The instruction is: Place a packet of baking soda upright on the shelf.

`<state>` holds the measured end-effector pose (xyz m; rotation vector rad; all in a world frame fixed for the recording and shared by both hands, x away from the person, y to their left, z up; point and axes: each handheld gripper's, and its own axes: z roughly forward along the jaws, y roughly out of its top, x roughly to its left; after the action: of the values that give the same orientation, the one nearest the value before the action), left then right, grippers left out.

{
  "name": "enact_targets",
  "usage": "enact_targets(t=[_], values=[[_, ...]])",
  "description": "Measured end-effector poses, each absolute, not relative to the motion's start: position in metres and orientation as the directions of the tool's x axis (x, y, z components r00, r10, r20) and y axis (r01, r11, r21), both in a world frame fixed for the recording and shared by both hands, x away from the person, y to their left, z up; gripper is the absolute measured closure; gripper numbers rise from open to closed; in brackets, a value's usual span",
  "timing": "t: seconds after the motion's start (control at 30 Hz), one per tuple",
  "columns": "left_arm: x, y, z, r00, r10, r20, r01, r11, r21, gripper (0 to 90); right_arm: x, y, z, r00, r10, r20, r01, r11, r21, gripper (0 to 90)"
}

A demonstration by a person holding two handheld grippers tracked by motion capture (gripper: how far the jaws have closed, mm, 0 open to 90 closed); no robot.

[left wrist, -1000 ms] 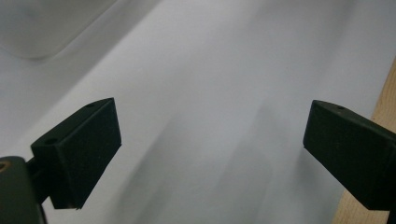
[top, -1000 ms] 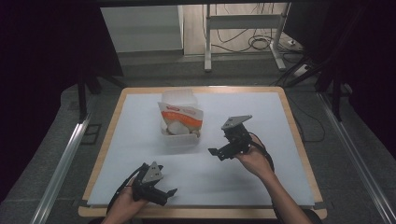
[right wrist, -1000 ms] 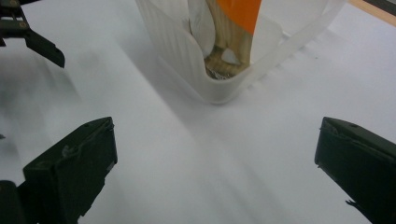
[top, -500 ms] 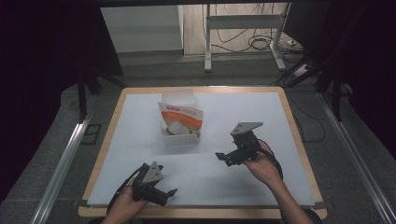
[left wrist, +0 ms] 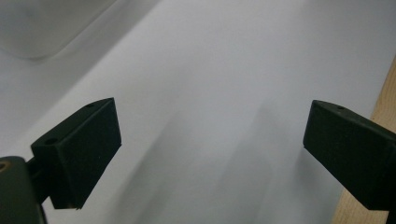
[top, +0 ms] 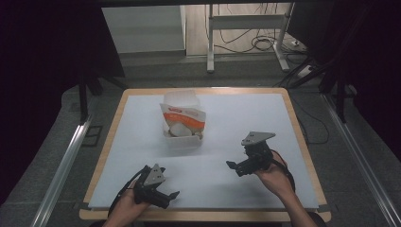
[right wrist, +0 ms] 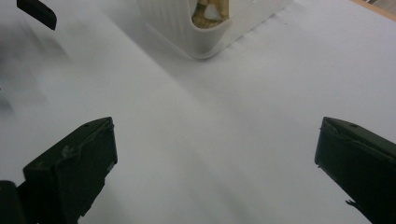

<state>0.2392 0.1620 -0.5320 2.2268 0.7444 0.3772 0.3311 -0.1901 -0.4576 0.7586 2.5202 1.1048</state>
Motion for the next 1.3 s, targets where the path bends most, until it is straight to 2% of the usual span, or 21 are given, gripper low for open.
enact_targets(t=[0.63,0.93,1.3], values=[[0.239,0.162,-0.532,0.788,0.614,0.039,0.397,-0.556,0.731,4.3,0.311,-0.230,-0.471,-0.760,0.647,-0.056,0.395,0.529,0.751,0.0],[0.239,0.162,-0.533,0.788,0.615,0.040,0.397,-0.557,0.730,4.3,0.298,-0.246,-0.482,-0.732,0.676,-0.084,0.421,0.546,0.725,0.0],[0.239,0.162,-0.533,0.787,0.615,0.039,0.400,-0.557,0.728,4.3,0.294,-0.258,-0.495,-0.713,0.699,-0.062,0.475,0.546,0.690,0.0]])
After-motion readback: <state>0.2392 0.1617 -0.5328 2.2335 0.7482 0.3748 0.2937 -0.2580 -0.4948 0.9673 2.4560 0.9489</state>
